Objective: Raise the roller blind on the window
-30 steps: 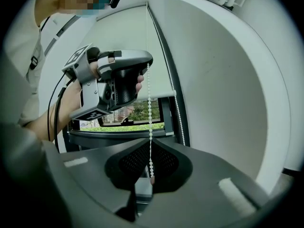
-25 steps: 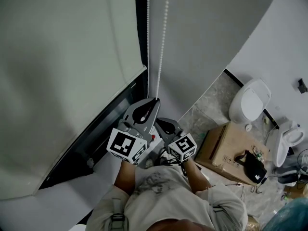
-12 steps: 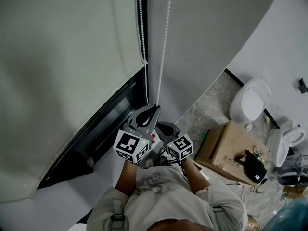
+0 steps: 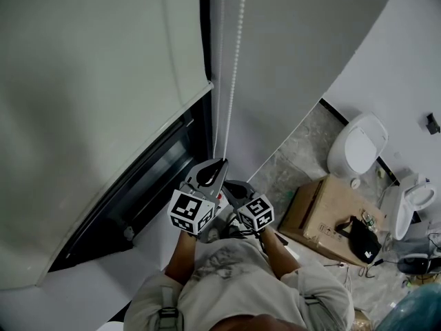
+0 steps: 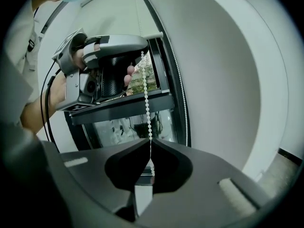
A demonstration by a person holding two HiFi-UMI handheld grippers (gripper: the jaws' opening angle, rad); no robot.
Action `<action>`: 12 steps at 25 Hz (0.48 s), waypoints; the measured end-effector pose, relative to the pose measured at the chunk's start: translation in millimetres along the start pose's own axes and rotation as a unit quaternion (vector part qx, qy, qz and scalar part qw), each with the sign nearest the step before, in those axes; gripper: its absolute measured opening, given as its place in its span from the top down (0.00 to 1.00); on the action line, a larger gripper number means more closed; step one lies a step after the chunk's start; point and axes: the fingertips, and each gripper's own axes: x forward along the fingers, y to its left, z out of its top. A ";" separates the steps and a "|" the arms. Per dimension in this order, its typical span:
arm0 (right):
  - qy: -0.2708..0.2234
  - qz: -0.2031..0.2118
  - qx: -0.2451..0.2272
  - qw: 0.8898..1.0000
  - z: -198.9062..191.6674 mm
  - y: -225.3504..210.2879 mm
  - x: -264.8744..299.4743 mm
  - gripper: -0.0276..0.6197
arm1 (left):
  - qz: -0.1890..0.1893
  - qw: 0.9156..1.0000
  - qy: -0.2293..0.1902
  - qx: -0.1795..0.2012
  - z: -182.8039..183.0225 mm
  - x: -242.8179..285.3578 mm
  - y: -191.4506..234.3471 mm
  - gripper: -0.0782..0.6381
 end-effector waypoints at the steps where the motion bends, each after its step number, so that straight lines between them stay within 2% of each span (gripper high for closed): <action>1: 0.004 -0.002 0.001 1.000 -2.7 -0.5 -0.9 0.93 | 0.000 1.000 0.001 -0.002 -2.0 -0.5 -0.4 0.88; 7: -0.008 -0.024 -0.024 0.999 10.4 -0.8 -11.7 0.92 | -0.002 1.000 0.004 -0.002 -1.5 -3.0 -4.6 0.88; 12: -0.062 -0.027 -0.040 0.997 56.4 1.6 -34.6 0.90 | -0.003 1.000 0.001 -0.004 -1.5 -2.5 -5.7 0.88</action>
